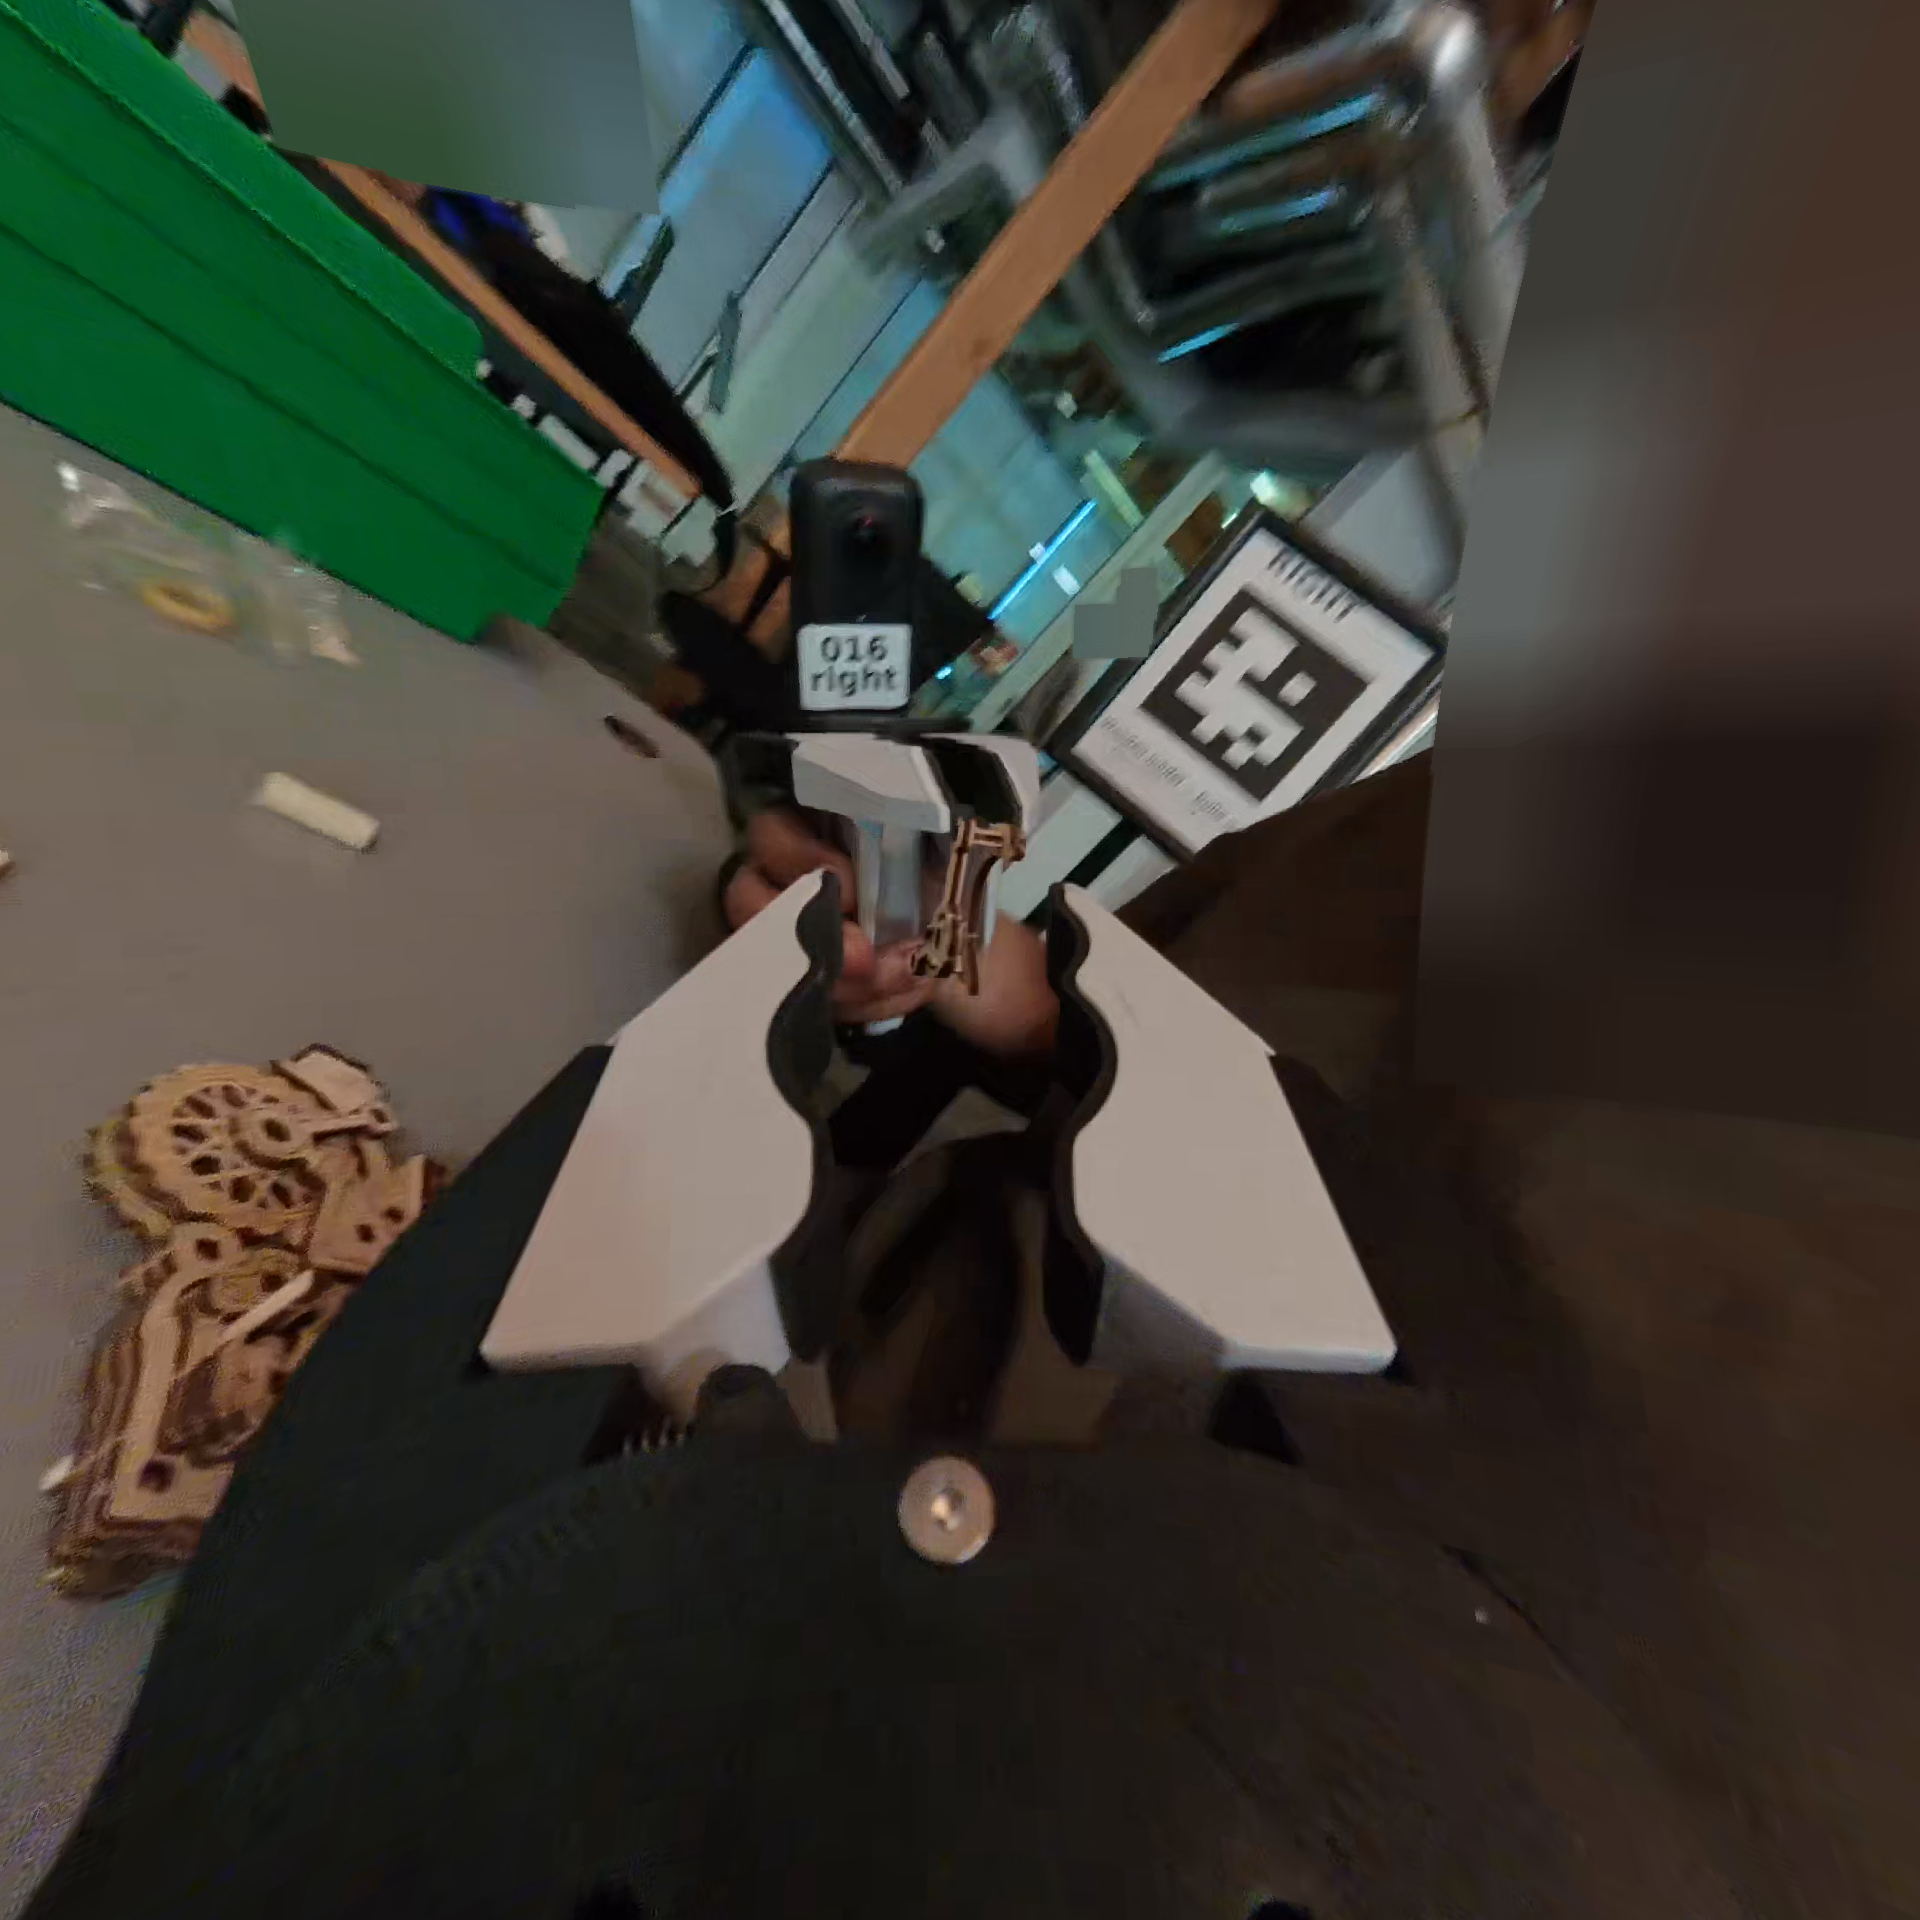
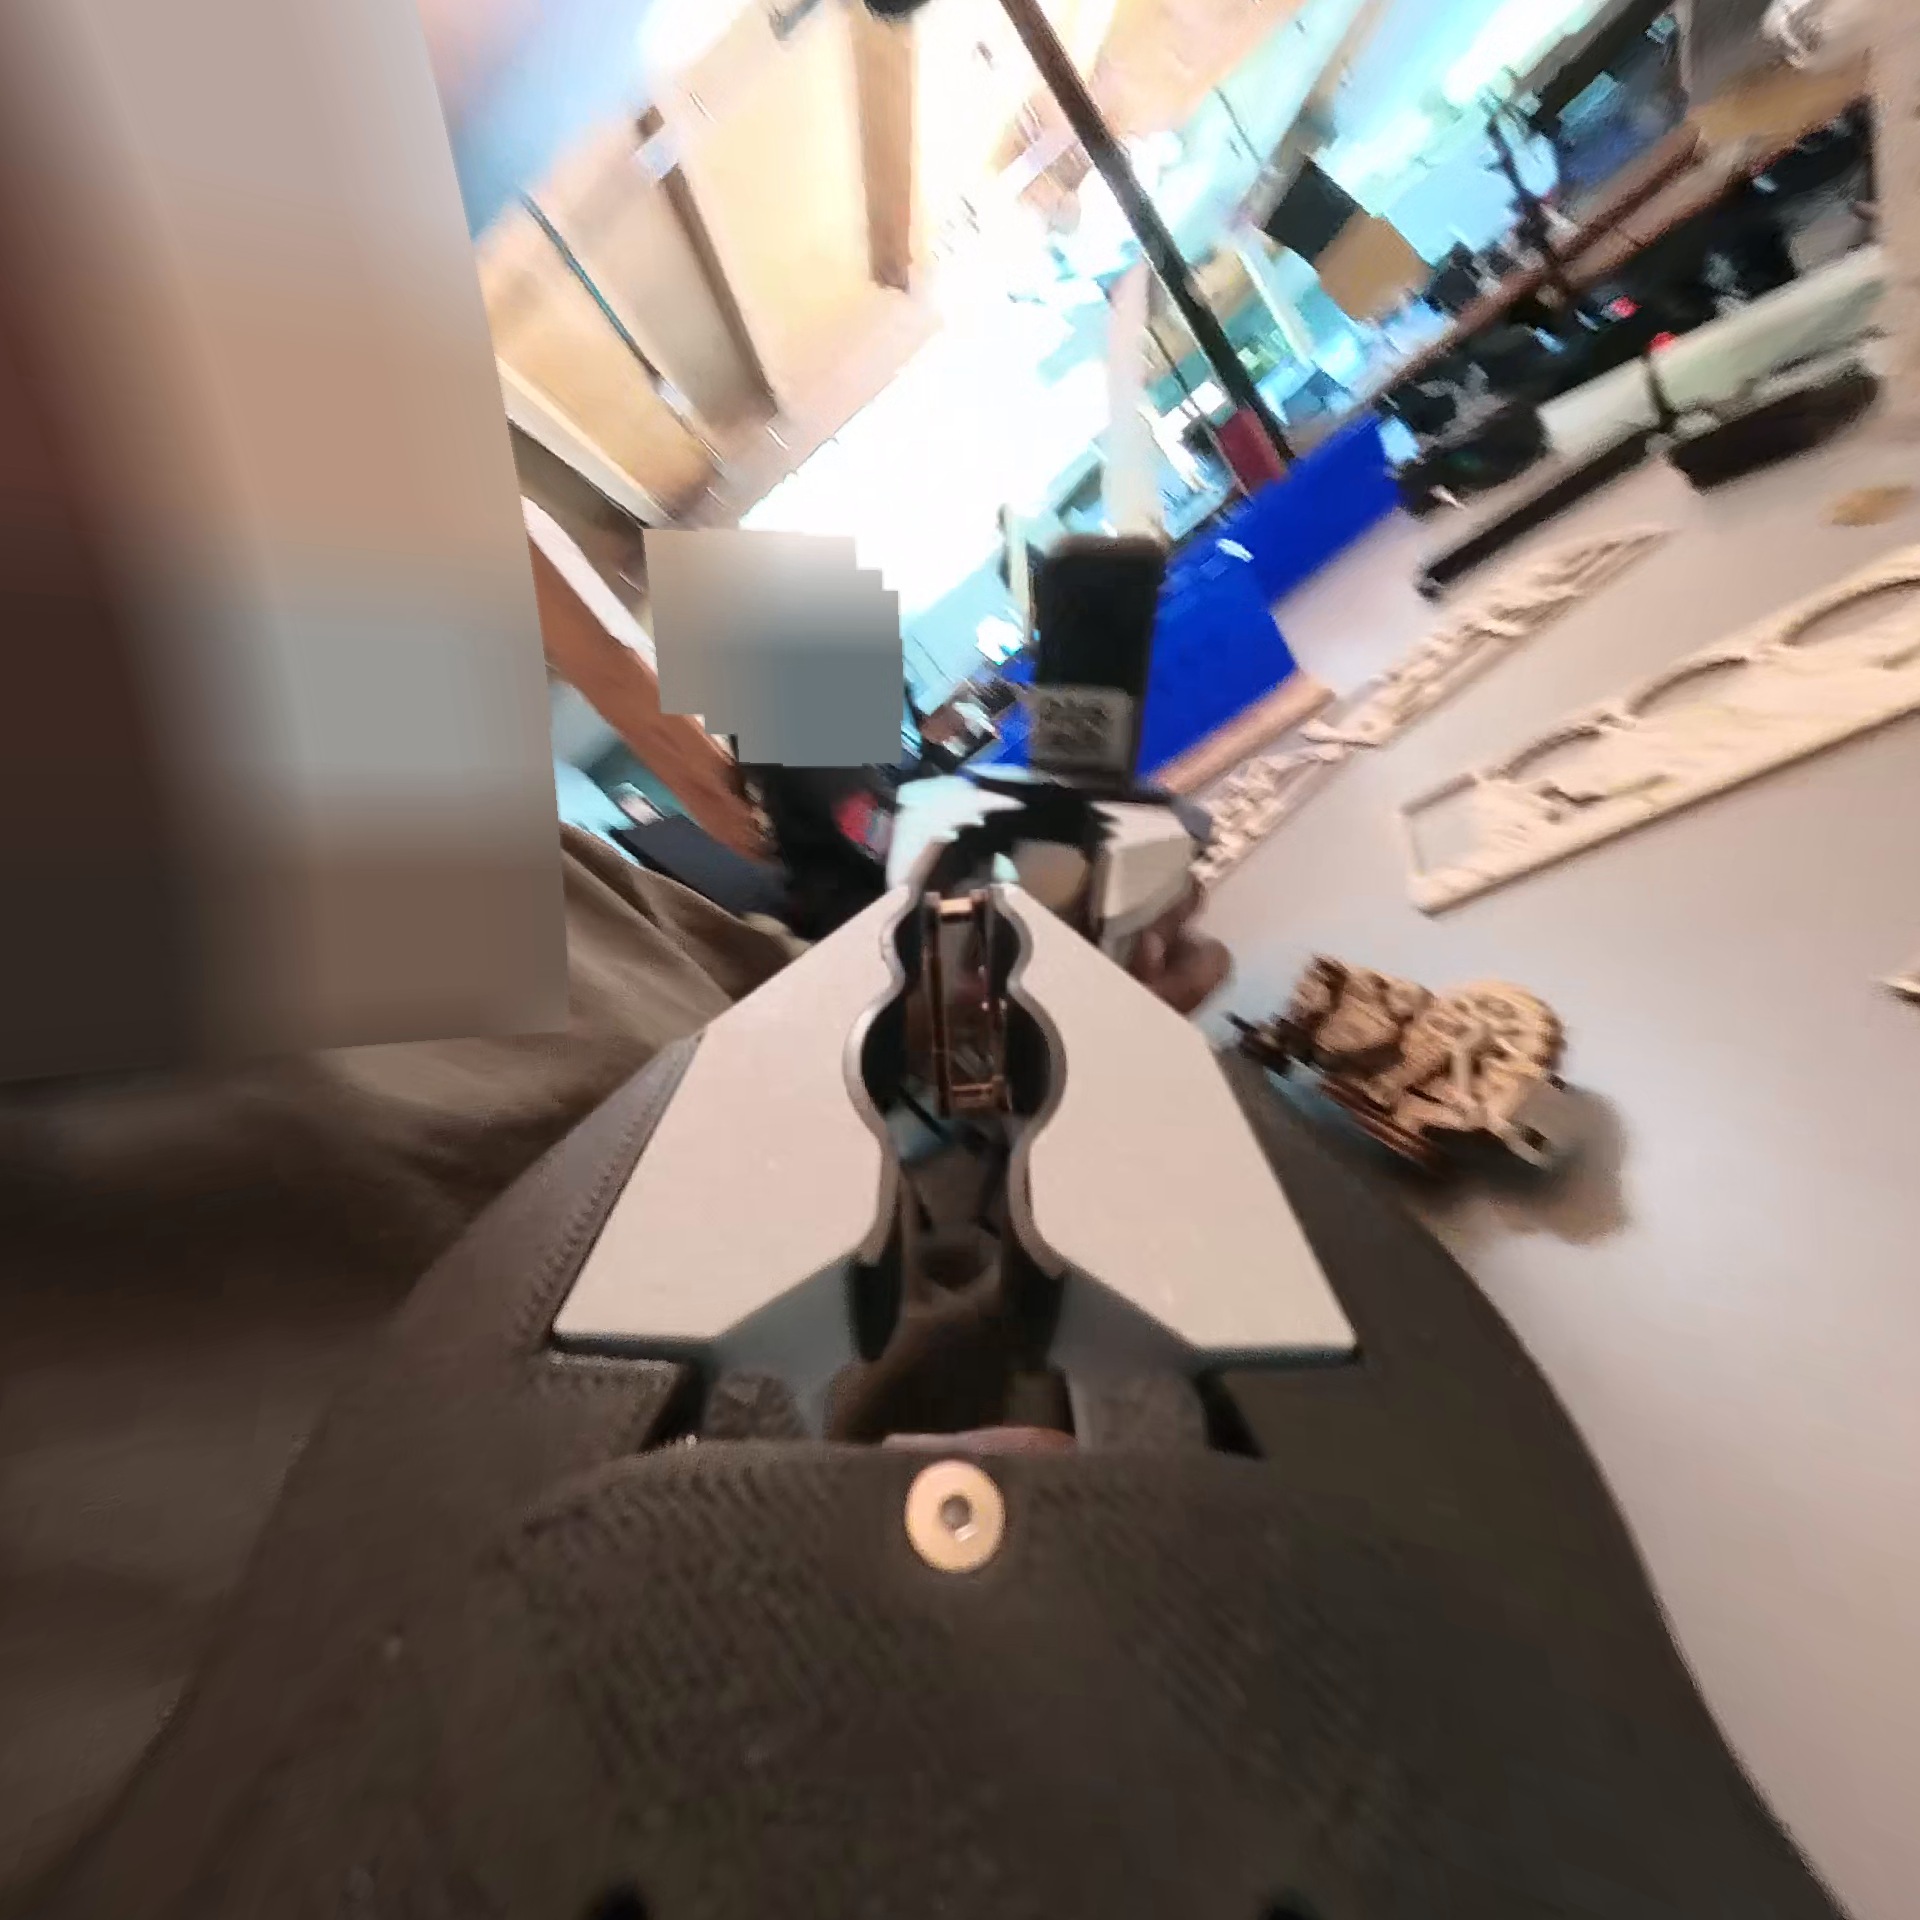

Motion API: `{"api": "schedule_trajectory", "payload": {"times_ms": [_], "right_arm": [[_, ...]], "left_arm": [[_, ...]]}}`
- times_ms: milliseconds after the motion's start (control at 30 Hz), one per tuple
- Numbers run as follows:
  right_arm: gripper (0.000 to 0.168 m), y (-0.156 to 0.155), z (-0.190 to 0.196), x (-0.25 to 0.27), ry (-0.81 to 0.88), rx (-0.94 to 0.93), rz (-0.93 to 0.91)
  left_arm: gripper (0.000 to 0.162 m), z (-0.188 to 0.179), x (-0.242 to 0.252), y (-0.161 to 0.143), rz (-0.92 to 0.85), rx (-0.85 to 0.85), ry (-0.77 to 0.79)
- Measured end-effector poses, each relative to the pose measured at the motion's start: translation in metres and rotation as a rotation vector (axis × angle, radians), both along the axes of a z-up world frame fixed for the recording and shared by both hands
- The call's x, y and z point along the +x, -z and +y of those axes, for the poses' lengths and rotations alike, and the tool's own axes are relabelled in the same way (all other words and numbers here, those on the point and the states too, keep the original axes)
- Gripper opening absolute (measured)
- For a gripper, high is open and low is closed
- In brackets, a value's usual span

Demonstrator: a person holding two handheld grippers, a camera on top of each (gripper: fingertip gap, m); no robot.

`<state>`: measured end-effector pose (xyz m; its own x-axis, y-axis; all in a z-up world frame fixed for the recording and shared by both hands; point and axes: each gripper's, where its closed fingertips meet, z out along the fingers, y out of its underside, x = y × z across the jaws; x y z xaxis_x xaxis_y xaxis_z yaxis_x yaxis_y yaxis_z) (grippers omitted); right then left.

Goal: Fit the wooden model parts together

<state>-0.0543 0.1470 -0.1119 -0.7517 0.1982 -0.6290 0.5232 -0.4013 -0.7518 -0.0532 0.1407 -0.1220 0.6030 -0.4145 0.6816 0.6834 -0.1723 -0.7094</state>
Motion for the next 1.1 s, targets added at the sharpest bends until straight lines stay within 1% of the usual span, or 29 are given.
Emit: {"api": "schedule_trajectory", "payload": {"times_ms": [67,200,300,367,633,867,1100], "right_arm": [[0.010,0.006,-0.001,-0.001,0.005,0.039,-0.008],[0.010,0.012,-0.003,-0.001,-0.008,0.052,-0.034],[0.010,0.015,-0.006,0.000,-0.024,0.061,-0.042],[0.010,0.014,-0.008,0.002,-0.038,0.050,-0.047],[0.009,0.013,-0.009,0.004,-0.069,0.016,-0.063],[0.007,0.012,-0.009,0.005,-0.079,0.003,-0.065],[0.007,0.010,-0.009,0.005,-0.084,-0.005,-0.061]], "left_arm": [[0.034,0.002,0.002,0.004,0.051,-0.021,-0.009],[0.020,0.002,0.007,0.004,0.088,-0.010,-0.002],[0.016,0.004,0.010,0.008,0.172,-0.031,-0.019],[0.012,0.004,0.010,0.009,0.199,-0.031,-0.028],[0.011,0.000,0.012,0.007,0.184,-0.013,0.007],[0.006,0.000,0.013,0.005,0.190,-0.001,0.009],[0.006,0.000,0.014,0.003,0.180,0.011,0.006]]}}
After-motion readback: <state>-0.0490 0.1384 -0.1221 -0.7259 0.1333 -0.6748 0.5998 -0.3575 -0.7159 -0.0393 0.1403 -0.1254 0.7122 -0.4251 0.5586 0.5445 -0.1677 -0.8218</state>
